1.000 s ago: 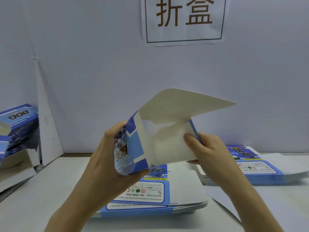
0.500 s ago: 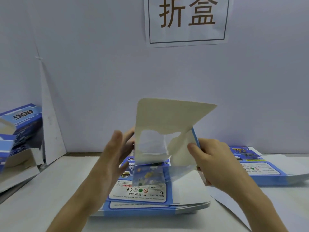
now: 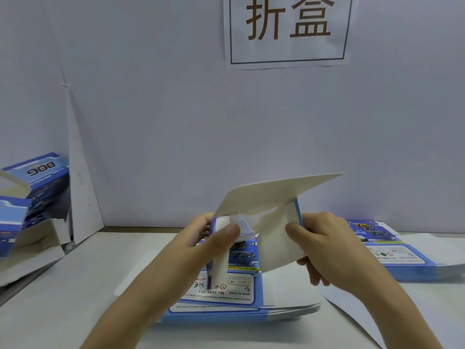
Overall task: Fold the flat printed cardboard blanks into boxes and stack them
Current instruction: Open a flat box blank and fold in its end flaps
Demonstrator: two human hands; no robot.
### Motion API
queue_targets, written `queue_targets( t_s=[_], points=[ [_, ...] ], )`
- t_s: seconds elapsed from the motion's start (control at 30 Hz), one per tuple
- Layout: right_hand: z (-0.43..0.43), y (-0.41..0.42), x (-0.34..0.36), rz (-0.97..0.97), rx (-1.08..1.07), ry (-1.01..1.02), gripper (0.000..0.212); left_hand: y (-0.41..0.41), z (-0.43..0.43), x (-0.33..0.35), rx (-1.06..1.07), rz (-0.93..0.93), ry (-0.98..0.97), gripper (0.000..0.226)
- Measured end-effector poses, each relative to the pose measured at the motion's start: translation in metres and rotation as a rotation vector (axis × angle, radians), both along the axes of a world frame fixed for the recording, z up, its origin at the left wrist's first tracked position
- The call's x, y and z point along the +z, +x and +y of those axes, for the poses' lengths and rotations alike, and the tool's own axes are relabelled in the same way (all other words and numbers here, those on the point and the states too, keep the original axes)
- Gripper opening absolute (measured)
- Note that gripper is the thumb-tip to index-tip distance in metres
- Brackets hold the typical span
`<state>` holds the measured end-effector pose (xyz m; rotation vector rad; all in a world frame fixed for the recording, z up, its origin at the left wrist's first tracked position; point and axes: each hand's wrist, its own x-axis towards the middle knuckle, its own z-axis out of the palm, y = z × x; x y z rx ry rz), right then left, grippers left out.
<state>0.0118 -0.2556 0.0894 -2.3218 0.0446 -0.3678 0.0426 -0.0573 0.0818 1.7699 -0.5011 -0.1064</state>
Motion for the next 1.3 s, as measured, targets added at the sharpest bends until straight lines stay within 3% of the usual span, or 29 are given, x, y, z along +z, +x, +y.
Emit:
queue_targets(
  t_s=[0.07,0.1,0.17,0.3,0.4,0.47,0.57,0.73,0.8,0.9,0.93,1.0,1.1,1.2,1.3],
  points=[
    [0.003,-0.001,0.0,-0.017,0.009,-0.007,0.031,-0.009,0.006,-0.009,0.112,-0.143,0.08,0.014],
    [0.005,-0.002,0.0,-0.031,0.01,-0.016,0.03,-0.011,0.01,-0.013,0.185,-0.196,0.093,0.007],
    [0.008,-0.004,-0.001,-0.057,0.014,-0.041,0.027,-0.007,0.01,-0.016,0.344,-0.341,0.171,0.031],
    [0.012,-0.008,-0.001,-0.034,0.078,-0.013,0.011,-0.008,0.011,-0.011,0.544,-0.417,0.242,0.032],
    [0.012,-0.005,-0.001,-0.067,0.064,-0.071,0.013,-0.009,0.013,-0.004,0.473,-0.375,0.152,0.034],
    [0.011,-0.004,-0.002,-0.139,0.005,-0.147,0.016,-0.012,0.017,-0.002,0.336,-0.221,0.134,0.035],
    [0.012,-0.005,-0.002,-0.222,-0.018,-0.172,0.022,-0.018,0.022,-0.002,0.215,-0.089,0.315,0.047],
    [0.02,-0.004,-0.003,-0.275,0.055,-0.231,0.023,-0.014,0.014,0.002,0.706,-0.506,0.618,0.044],
    [0.023,-0.002,-0.006,-0.302,0.025,-0.229,0.026,-0.013,0.011,0.002,0.757,-0.554,0.537,0.041],
    [0.023,0.0,-0.006,-0.342,-0.043,-0.189,0.027,-0.014,0.012,0.001,0.543,-0.484,0.297,0.027],
    [0.022,0.001,-0.005,-0.352,-0.058,-0.179,0.028,-0.016,0.012,-0.001,0.452,-0.416,0.292,0.013],
    [0.021,0.0,-0.005,-0.369,-0.066,-0.177,0.03,-0.017,0.014,-0.002,0.346,-0.27,0.366,0.009],
    [0.022,-0.002,-0.005,-0.344,-0.019,-0.2,0.027,-0.011,0.017,-0.007,0.429,-0.229,0.481,0.037],
    [0.025,-0.001,-0.008,-0.231,0.044,-0.203,0.018,-0.006,0.014,-0.006,0.631,-0.258,0.557,0.034],
    [0.027,0.001,-0.012,-0.201,0.053,-0.302,0.024,-0.006,0.013,-0.005,0.772,-0.333,0.443,0.039]
  ],
)
